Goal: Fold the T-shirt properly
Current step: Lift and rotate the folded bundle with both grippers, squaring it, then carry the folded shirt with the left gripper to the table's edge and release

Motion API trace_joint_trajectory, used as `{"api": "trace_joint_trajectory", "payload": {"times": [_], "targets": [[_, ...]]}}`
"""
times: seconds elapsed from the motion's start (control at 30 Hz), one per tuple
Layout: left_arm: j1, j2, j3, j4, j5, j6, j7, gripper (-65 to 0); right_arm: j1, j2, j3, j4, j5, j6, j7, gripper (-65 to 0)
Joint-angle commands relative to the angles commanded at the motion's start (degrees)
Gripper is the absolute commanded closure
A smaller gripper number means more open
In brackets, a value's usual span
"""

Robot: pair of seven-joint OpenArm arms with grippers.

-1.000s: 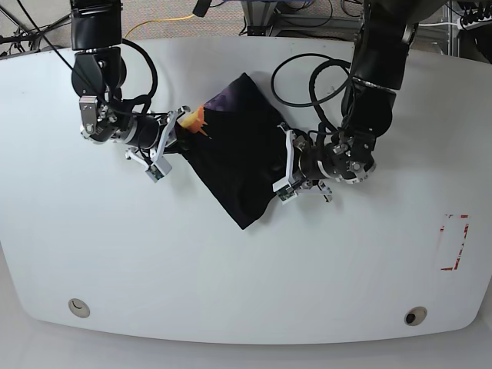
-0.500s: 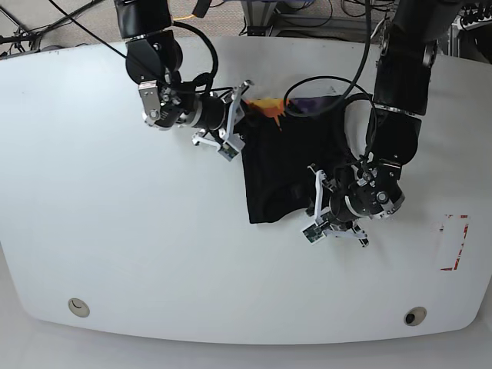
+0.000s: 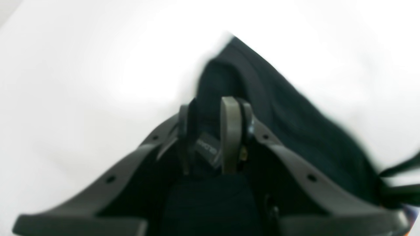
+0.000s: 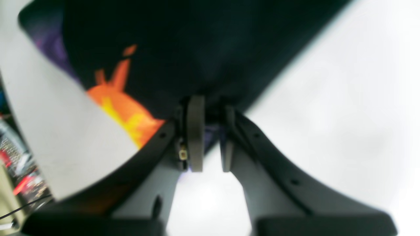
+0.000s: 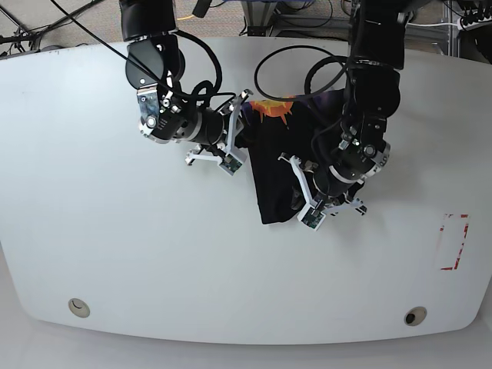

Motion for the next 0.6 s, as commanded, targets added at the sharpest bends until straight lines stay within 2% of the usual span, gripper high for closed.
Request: {"api": "trace_joint_trajectory", "payload": {"times": [0.1,0.17,0.23,0.3,0.43,0.6], "targets": [[4.8,1.9,0.0,-1.2,0.5,7.4,-9.4,-13.3,0.1,0.7,1.8,1.1,0.0,0.0,0.0,-7.3],[6.8,3.3,-0.1,-2.8,2.6,11.1,-13.5,-17.6,0.1,0.8,3.7,0.8,0.0,0.0,0.0,-7.3],[9.0,5.1,-0.1,-4.8,6.2,14.4,-17.8,-22.1,0.2,0.8,6.2,-0.1,0.0,0.0,0.0,-7.3],[12.0,6.5,0.0,-6.5,9.7,16.6,-22.2,-23.2,0.0,0.9,8.2,0.0,0.0,0.0,-0.1,-7.3],[14.4,7.6,-0.1,-12.6,14.8,17.7,-29.1,-23.2,0.0,2.0,13.5,0.0,-0.1,0.0,-1.9,-7.3],[15.4,5.9,-1.7,-17.3,16.0,17.7,-30.1,-23.2,0.5,2.9,19.2,1.8,0.0,0.0,-5.2,-7.3]]}}
